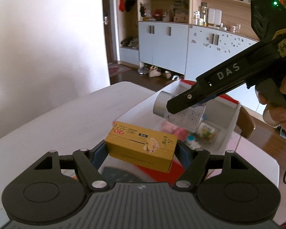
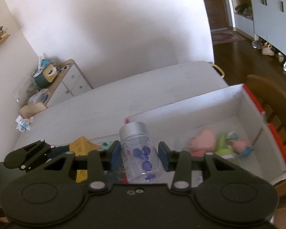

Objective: Organize rigid objects
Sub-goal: 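Carry the yellow box and clear jar up over the red box, then lower and release the yellow box with the left tool while the right tool releases the jar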

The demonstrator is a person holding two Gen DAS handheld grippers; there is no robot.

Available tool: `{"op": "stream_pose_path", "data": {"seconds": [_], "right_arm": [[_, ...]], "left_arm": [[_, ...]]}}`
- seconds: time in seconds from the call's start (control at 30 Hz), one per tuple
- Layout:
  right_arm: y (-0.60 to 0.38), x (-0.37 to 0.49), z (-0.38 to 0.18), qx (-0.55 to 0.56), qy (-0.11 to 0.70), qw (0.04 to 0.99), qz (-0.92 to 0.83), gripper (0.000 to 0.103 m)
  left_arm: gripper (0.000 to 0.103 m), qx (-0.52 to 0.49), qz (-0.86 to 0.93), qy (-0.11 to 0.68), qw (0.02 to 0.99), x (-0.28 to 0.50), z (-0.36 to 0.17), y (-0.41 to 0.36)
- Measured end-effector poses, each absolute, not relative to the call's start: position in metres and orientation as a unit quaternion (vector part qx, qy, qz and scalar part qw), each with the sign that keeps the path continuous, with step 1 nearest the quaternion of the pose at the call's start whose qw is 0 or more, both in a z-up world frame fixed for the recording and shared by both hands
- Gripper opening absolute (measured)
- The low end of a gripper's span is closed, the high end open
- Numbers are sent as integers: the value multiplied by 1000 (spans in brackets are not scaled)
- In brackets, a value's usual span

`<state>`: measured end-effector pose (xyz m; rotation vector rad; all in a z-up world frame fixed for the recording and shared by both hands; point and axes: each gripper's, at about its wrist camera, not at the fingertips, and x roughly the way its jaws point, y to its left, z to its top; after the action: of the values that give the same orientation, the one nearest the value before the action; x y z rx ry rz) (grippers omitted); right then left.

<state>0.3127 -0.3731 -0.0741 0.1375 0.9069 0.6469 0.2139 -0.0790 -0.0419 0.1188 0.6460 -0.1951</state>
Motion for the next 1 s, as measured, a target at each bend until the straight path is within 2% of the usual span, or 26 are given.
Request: {"op": "stream_pose_path", "data": {"seconds": [0.13,0.27,0.3,1.0], "right_arm": [[-400,322,-79,67,432,847,301,40],[-422,333,-86,71,437,846,297,27],[-428,335,-88,72,439,845,295,26],[-466,365,-138,59,491,817,295,26]], "left_arm": [[76,67,-109,319,939,229,-42,-110],[76,78,-118,326,935,246,-48,-138],[76,79,-120,329,933,248,-50,-143],[76,48,-66,482,872,339,-125,-181]]}}
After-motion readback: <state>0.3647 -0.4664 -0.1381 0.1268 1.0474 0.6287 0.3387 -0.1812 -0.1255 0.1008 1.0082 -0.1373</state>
